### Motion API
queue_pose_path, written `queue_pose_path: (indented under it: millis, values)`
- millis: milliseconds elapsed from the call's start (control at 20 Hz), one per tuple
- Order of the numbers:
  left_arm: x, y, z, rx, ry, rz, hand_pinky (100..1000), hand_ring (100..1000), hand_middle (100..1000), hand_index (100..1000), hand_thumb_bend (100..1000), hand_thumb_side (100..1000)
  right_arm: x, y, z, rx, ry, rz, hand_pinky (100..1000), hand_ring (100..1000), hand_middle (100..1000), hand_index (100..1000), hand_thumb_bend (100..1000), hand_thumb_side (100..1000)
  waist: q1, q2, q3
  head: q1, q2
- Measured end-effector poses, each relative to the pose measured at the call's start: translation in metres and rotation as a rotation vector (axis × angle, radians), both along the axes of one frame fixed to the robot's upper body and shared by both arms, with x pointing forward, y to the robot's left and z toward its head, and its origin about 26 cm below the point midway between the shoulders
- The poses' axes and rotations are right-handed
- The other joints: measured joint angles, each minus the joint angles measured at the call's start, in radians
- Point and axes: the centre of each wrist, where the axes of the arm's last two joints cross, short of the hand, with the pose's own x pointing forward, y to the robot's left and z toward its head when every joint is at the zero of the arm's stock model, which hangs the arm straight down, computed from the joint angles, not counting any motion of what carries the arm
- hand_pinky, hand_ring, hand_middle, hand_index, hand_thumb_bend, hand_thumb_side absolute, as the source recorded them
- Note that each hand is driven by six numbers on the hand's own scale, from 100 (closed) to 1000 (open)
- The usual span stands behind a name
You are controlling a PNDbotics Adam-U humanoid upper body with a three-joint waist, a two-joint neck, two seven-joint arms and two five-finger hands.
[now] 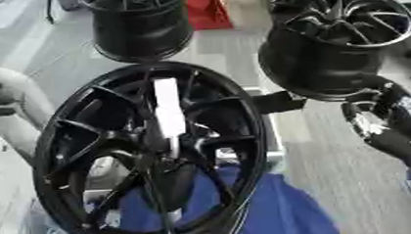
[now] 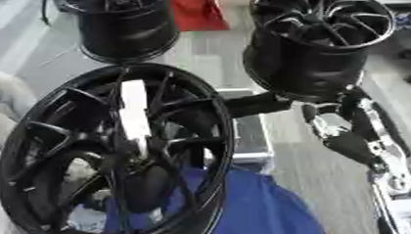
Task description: Pull the pin out of the wheel hub.
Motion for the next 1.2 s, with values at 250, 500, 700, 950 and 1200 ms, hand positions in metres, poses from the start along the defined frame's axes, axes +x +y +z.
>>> queue_pose_path:
  millis: [250, 500, 700, 950, 1200]
  values:
    - [0.000, 0.000, 0.000, 0.000, 0.001, -0.001, 607, 626, 659, 854, 131, 620, 0.005, -0.002, 0.010, -0.050, -0.014, 0.025, 682, 730, 787, 888, 341, 324, -0.002, -0.001, 0.004, 0.000, 0.000]
    - [-0.001, 0.000, -0.001, 0.003, 0.008, -0.006, 607, 626, 659, 854, 131, 620, 0.025, -0.002, 0.054, -0.246, -0.081, 0.169, 707, 757, 814, 914, 339, 327, -0.009, -0.010, 0.013, -0.008, 0.000]
    - [-0.001, -0.001, -0.003, 0.006, 0.013, -0.014, 607, 626, 659, 854, 131, 620, 0.044, 0.012, 0.111, -0.492, -0.155, 0.365, 735, 785, 837, 934, 330, 317, -0.014, -0.015, 0.022, -0.021, 0.000]
    - [-0.001, -0.002, -0.003, 0.011, 0.015, -0.029, 607, 626, 659, 854, 131, 620, 0.060, 0.044, 0.166, -0.760, -0.182, 0.623, 761, 822, 864, 950, 321, 308, -0.017, -0.016, 0.033, -0.032, 0.000]
    - [-0.001, -0.004, -0.003, 0.014, 0.016, -0.039, 607, 626, 659, 854, 130, 620, 0.076, 0.072, 0.185, -0.925, -0.128, 0.797, 785, 863, 894, 955, 356, 314, -0.022, -0.016, 0.045, -0.034, 0.000]
